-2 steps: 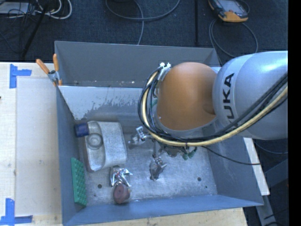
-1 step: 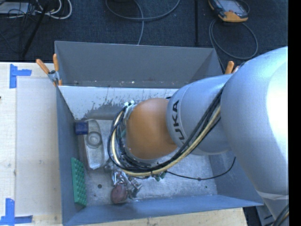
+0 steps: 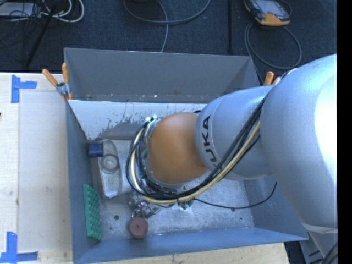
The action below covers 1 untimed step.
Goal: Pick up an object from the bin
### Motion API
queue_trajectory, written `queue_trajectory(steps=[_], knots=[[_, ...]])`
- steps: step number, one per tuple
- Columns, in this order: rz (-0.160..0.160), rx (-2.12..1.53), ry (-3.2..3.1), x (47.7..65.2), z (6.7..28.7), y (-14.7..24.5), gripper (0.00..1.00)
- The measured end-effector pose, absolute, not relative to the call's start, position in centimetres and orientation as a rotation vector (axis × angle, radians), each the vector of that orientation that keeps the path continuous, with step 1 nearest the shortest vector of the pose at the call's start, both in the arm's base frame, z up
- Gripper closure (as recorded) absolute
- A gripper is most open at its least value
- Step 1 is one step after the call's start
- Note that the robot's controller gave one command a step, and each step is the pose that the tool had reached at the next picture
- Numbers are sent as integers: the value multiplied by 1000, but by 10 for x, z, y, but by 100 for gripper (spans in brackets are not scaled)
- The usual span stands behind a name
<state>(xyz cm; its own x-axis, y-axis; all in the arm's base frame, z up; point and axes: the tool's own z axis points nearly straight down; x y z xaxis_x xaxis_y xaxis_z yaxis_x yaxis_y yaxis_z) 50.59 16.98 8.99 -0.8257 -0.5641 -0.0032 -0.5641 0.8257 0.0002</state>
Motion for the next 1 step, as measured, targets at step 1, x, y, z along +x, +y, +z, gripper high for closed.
queue_trajectory(steps=[1], knots=[[3,-892,3002,525,237,204,100]])
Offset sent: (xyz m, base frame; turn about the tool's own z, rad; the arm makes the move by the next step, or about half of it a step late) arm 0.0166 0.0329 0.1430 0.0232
